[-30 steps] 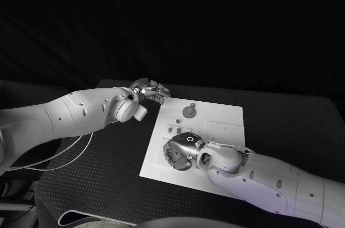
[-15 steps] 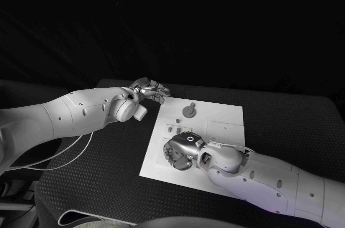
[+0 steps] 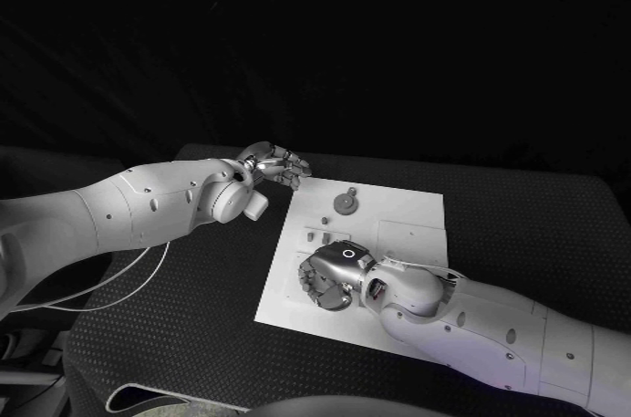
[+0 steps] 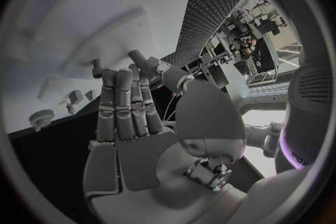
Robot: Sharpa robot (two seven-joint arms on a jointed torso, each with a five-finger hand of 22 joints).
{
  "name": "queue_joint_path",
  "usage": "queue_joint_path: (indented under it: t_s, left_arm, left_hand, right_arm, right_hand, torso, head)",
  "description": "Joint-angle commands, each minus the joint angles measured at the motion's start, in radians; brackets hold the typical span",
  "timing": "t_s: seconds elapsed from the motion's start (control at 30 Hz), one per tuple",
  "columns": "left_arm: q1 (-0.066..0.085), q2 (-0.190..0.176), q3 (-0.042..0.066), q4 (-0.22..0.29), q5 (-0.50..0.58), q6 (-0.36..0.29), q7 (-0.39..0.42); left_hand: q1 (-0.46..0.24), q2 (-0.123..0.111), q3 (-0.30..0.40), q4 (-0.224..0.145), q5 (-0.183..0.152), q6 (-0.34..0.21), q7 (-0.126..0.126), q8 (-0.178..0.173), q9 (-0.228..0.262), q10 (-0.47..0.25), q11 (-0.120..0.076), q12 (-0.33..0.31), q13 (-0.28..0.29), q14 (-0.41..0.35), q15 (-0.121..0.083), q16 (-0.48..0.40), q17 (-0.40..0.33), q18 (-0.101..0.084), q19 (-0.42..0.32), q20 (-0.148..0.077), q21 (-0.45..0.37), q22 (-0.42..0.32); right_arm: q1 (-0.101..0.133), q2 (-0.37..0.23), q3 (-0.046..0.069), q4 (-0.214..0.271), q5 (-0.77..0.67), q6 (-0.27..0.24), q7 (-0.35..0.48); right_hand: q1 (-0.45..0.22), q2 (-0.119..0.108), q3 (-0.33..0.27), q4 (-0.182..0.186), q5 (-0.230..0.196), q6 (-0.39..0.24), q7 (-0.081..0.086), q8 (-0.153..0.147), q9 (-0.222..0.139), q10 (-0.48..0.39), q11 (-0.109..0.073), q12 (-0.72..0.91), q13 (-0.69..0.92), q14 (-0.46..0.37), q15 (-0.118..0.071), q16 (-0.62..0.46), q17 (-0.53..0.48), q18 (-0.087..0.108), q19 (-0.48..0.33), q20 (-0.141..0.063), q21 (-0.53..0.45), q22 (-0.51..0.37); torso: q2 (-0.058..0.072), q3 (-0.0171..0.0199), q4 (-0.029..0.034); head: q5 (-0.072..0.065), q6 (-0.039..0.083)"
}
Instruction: Assemble the parts on the task board
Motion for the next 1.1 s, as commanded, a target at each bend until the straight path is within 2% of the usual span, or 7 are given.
queue_joint_path:
  t_s: [0.03, 1.1]
  left_arm:
    - [0.001, 0.000, 0.000, 0.001, -0.002, 0.014, 0.008]
    - [0.001, -0.001, 0.000, 0.002, -0.002, 0.014, 0.008]
  left_hand:
    - [-0.005, 0.005, 0.001, 0.006, 0.006, -0.008, 0.001, 0.004, -0.001, -0.007, 0.000, 0.003, -0.001, 0.005, 0.004, -0.006, 0.002, 0.014, 0.004, -0.001, -0.006, -0.001]
    - [-0.005, 0.005, 0.001, 0.006, 0.006, -0.008, 0.001, 0.005, -0.001, -0.007, 0.001, 0.004, -0.001, 0.005, 0.004, -0.008, 0.003, 0.014, 0.003, -0.001, -0.006, -0.001]
  right_arm:
    - [-0.002, -0.015, -0.004, -0.019, -0.008, 0.028, -0.049]
    - [-0.002, -0.018, -0.003, -0.011, -0.002, 0.033, -0.046]
  right_hand:
    - [0.003, -0.008, 0.002, -0.003, 0.001, -0.008, 0.003, -0.007, -0.003, -0.007, 0.001, -0.006, -0.001, -0.010, 0.001, 0.005, -0.002, -0.001, -0.009, 0.000, 0.004, 0.022]
    - [0.008, -0.015, 0.001, -0.005, 0.001, -0.005, 0.003, -0.008, 0.000, -0.020, 0.006, -0.003, -0.002, -0.020, 0.005, 0.014, -0.005, -0.001, -0.017, 0.003, 0.008, 0.022]
  torso:
    - [0.000, -0.0001, 0.0001]
    - [0.000, -0.0002, 0.0005]
  head:
    - [-0.001, 0.000]
    - [-0.006, 0.000]
